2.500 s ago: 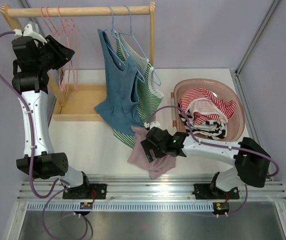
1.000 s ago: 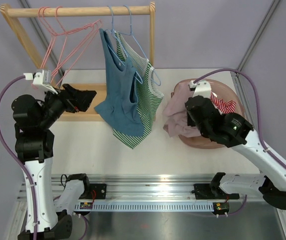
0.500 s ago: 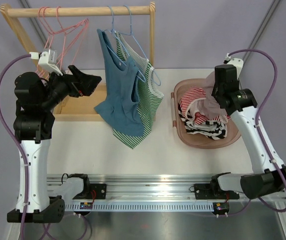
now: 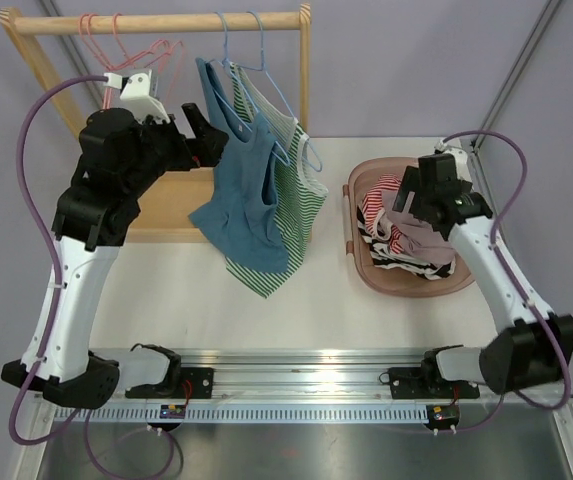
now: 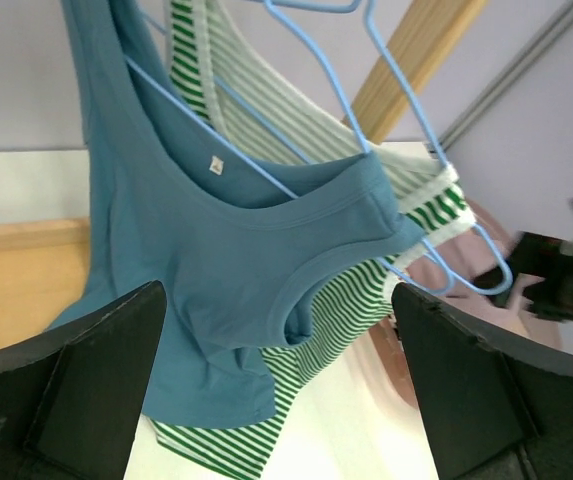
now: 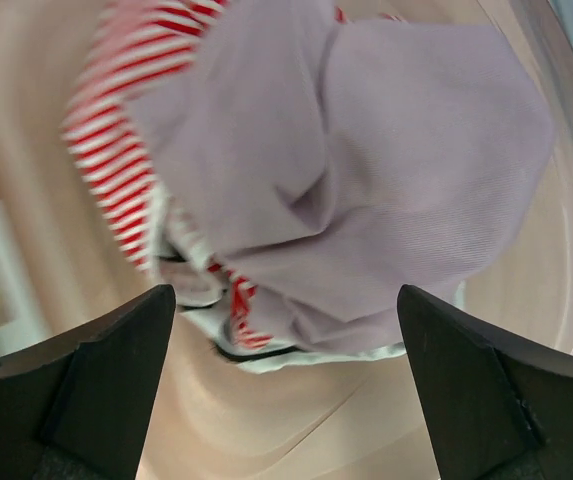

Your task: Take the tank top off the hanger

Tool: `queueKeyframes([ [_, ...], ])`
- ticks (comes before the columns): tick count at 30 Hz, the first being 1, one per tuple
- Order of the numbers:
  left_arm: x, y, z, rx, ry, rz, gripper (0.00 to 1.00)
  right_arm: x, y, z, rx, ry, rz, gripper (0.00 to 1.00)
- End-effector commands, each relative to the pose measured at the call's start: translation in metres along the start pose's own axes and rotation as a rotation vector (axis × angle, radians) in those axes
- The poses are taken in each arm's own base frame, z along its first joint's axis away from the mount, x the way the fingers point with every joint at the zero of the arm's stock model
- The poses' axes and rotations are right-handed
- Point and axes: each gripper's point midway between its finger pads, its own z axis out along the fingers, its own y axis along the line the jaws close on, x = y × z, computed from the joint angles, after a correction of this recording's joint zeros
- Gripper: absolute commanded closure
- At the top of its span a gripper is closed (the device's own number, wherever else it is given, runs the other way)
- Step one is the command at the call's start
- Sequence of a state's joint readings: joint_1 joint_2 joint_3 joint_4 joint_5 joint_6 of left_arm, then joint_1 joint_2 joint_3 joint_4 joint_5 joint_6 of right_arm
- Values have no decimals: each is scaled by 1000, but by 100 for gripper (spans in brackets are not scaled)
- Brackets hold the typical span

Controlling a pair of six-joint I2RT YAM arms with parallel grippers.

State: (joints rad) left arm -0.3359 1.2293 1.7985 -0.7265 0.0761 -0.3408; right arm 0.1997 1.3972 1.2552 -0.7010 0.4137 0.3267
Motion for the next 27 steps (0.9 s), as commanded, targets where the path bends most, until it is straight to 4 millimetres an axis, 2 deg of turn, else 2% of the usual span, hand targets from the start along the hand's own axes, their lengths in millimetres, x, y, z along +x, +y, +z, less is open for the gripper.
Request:
queueKeyframes([
  [1, -15, 4, 7, -72, -58, 25, 1, -45, 19, -72, -266, -200, 143, 0],
  [7, -23, -9, 31, -87, -87, 15, 1, -40, 47, -135, -579, -213, 154, 1],
  [9, -30, -11, 42, -96, -114, -1, 1, -37, 51, -144, -627, -213, 158, 1],
  [10, -32, -12, 47, -98, -122, -6, 1, -36, 53, -155, -670, -220, 162, 0],
  [11, -40, -16, 48, -88, -144, -9, 1, -32, 54, -156, -686, -214, 162, 0],
  [12, -39, -16, 59, -96, -143, -12, 1, -31, 55, -159, -704, -215, 161, 1],
  [14, -45, -18, 66, -115, -161, -15, 1, -26, 56, -165, -730, -211, 157, 1],
  [18, -51, -5, 95, -220, -207, -10, 1, -18, 58, -167, -754, -192, 145, 1],
  [21, -47, -1, 120, -256, -183, 17, 1, -12, 58, -169, -769, -180, 132, 1],
  [23, -46, 2, 129, -271, -170, 34, 1, -9, 57, -170, -772, -176, 126, 1],
  [24, -40, 8, 133, -308, -144, 49, 1, -8, 57, -171, -775, -178, 123, 1],
  [27, -36, 22, 136, -386, -136, 63, 17, -6, 58, -173, -791, -180, 121, 1],
])
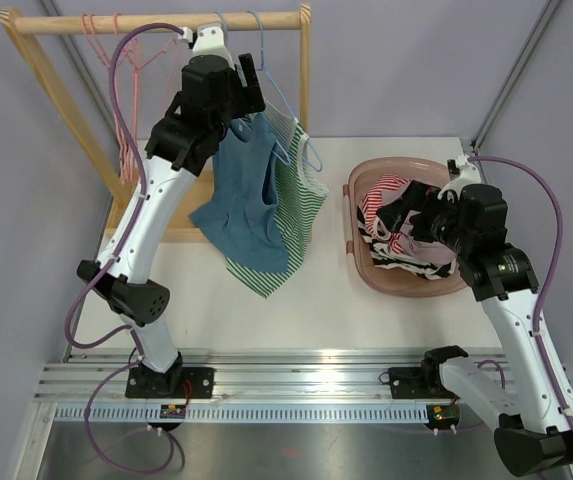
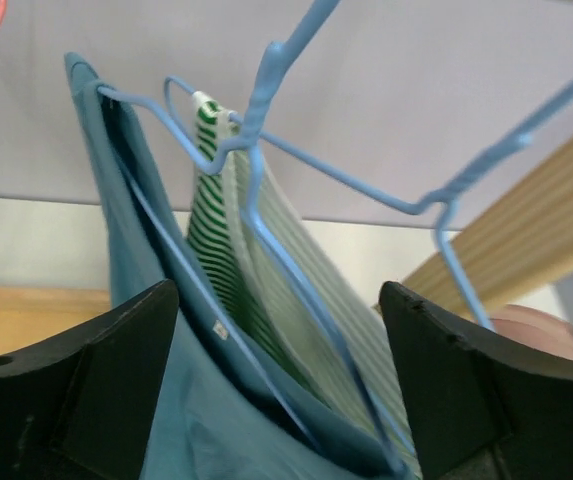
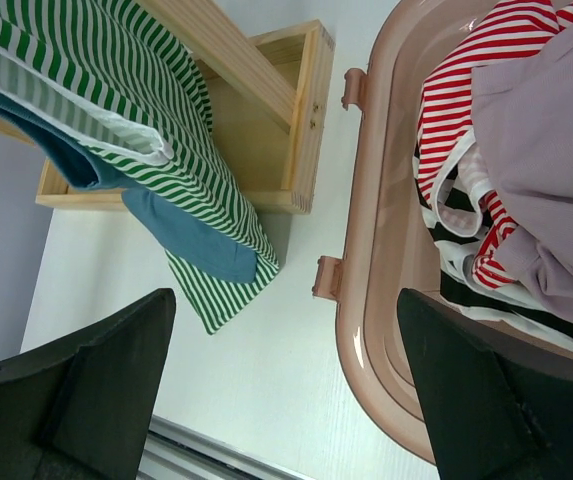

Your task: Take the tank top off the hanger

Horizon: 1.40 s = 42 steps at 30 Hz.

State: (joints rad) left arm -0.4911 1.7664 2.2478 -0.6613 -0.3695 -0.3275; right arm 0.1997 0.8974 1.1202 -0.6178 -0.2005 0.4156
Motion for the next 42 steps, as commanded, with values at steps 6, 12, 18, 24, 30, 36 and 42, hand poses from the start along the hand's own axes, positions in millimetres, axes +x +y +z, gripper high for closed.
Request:
queueKeyframes([
  [6, -19, 33, -18, -155, -76, 40, 72, 2, 15, 0, -92, 13, -7, 0],
  [12, -32, 44, -35, -190, -101, 60, 100, 5, 17, 6, -115, 22, 4, 0],
  [18, -55, 48, -60, -178, -147, 73, 100, 10, 24, 9, -155, 48, 10, 1],
  [24, -75, 46, -89, -121, -181, 73, 100, 8, 27, 7, -175, 41, 9, 1],
  [30, -79, 50, -130, -54, -176, 55, 100, 2, 41, -2, -234, 23, 4, 1],
  [36, -53, 37, -187, 164, -109, 14, 100, -1, 88, -32, -500, 15, -23, 1],
  [42, -8, 29, -249, 395, -37, 8, 100, 6, 122, -51, -752, 37, -24, 1],
])
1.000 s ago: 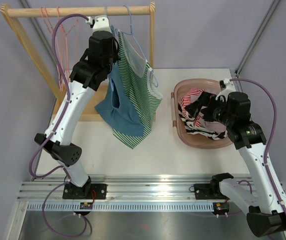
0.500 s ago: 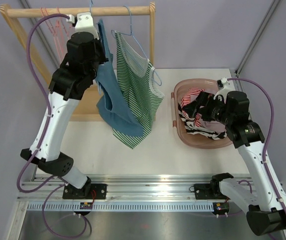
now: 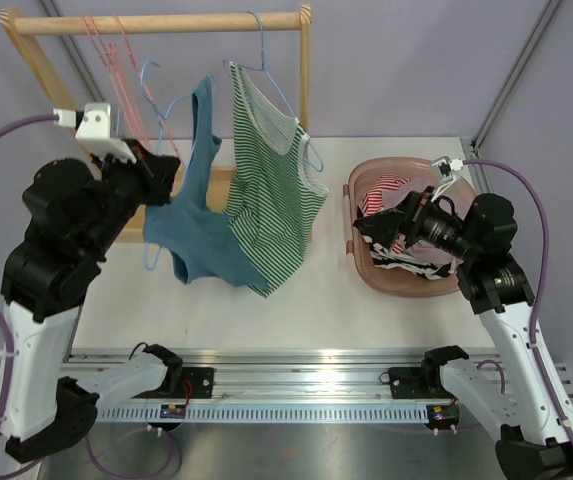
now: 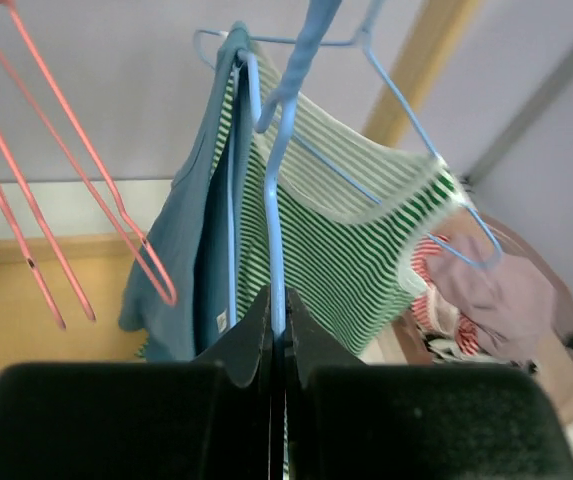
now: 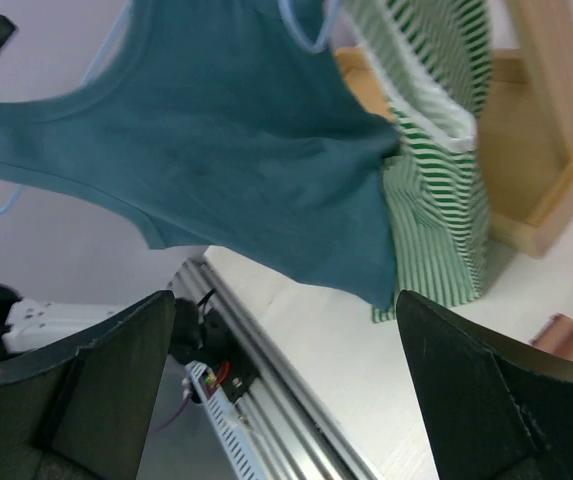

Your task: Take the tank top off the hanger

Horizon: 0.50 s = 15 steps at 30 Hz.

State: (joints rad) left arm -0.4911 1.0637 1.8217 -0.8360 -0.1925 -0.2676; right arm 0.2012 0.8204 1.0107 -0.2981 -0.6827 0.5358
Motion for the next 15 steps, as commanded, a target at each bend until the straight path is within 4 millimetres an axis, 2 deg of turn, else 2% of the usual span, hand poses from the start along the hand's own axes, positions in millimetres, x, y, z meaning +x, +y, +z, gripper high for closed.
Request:
queueKeyframes([
  [1, 15, -32, -36, 232, 9, -27, 100, 4, 45, 3, -238, 36, -22, 1],
  [3, 36, -36, -51, 293, 57, -12, 100, 10, 46, 12, -231, 41, -55, 1],
  [4, 51, -31, -63, 303, 75, -10, 100, 27, 61, 17, -273, 91, -69, 0],
  [5, 64, -35, -69, 341, 101, -7, 100, 31, 60, 26, -255, 94, -100, 1],
  [6, 73, -36, -76, 366, 115, -5, 100, 38, 67, 30, -272, 111, -112, 1],
  [7, 93, -34, -84, 388, 151, -7, 100, 43, 71, 36, -285, 122, -121, 1],
  [8, 104, -42, -93, 453, 182, -15, 100, 55, 83, 41, -313, 151, -123, 1],
  [11, 137, -49, -112, 547, 260, -47, 100, 58, 71, 71, -210, 105, -132, 1],
  [13, 146, -56, -120, 606, 267, -66, 100, 70, 76, 88, -186, 101, -139, 0],
  [15, 154, -54, -126, 610, 263, -92, 100, 76, 68, 107, -111, 85, -135, 1],
])
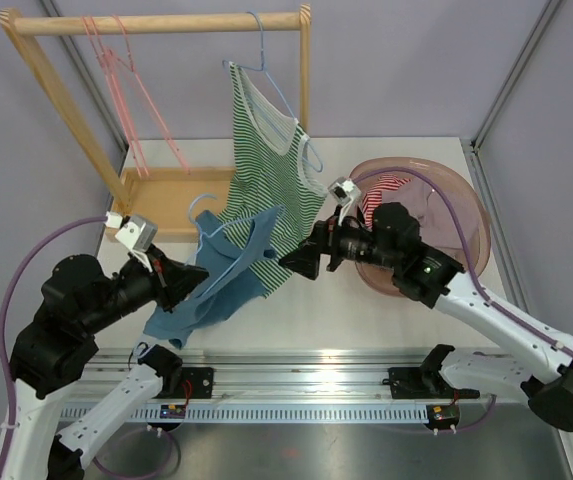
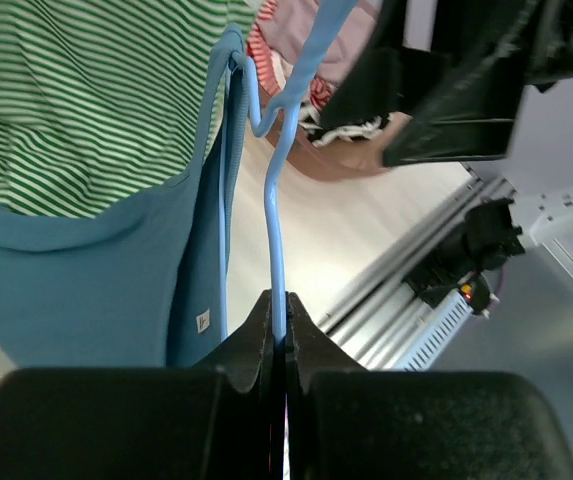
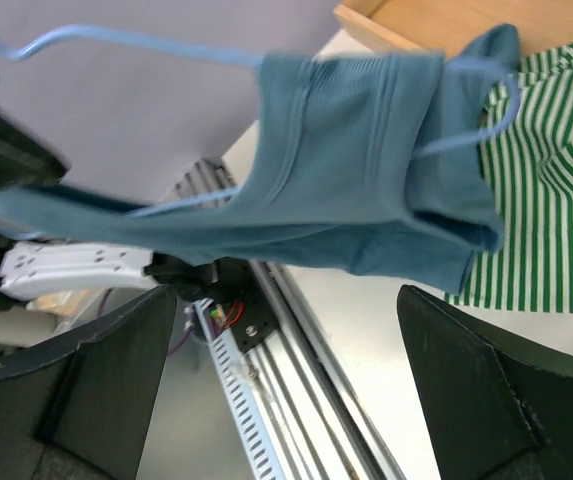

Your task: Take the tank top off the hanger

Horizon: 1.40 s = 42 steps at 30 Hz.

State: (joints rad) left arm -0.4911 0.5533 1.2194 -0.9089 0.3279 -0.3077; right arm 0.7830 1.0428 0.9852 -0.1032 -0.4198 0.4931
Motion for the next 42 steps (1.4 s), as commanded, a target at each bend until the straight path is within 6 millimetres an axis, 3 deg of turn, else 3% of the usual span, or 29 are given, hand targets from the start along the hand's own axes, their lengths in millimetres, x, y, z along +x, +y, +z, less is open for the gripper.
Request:
queueKeyframes([
  [1, -2, -31, -10, 164, -49, -18, 100, -27, -17, 25, 144, -143, -53, 1],
  [2, 1, -30, -11, 165, -49, -21, 100, -28, -27, 35, 197, -148, -53, 1],
  [3, 2, -30, -11, 164, -45, -28, 100, -30, -18, 43, 184, -171, -70, 1],
  [8, 15, -32, -7, 193, -2, -50, 100, -30, -23, 68, 222, -184, -89, 9],
  [14, 23, -24, -2, 165, 22, -48, 100, -42, -14, 72, 180, -224, -104, 19],
  [16, 23, -24, -2, 167, 21, -47, 100, -42, -15, 73, 185, -219, -116, 34],
  [17, 22, -25, -2, 167, 20, -45, 100, -42, -15, 72, 194, -217, -116, 51],
  [18, 21, -25, -3, 166, 18, -43, 100, -42, -17, 72, 202, -216, -120, 61],
  [20, 17, -22, -5, 140, 5, -35, 100, -44, -22, 68, 233, -224, -131, 76],
  [21, 19, -20, -5, 131, 12, -36, 100, -42, -27, 66, 258, -215, -132, 97],
  [22, 16, -20, -8, 123, 0, -24, 100, -45, -32, 62, 294, -229, -141, 100],
  [24, 18, -18, -10, 108, 15, -18, 100, -43, -42, 55, 349, -223, -154, 100],
  [26, 14, -17, -15, 95, 5, 5, 100, -54, -57, 41, 456, -275, -175, 100],
  [27, 17, -16, -18, 86, 18, 8, 100, -48, -70, 34, 524, -249, -184, 100],
  [30, 15, -17, -28, 74, 11, 38, 100, -61, -108, 5, 749, -282, -184, 100],
  [34, 10, -28, -38, 118, -19, 57, 100, -68, -130, -5, 807, -276, -146, 100],
  [38, -16, -43, -43, 172, -123, 74, 100, -65, -115, 6, 699, -243, -136, 100],
  [42, -51, -53, -39, 217, -254, 93, 100, -75, -57, 8, 430, -265, -103, 100],
])
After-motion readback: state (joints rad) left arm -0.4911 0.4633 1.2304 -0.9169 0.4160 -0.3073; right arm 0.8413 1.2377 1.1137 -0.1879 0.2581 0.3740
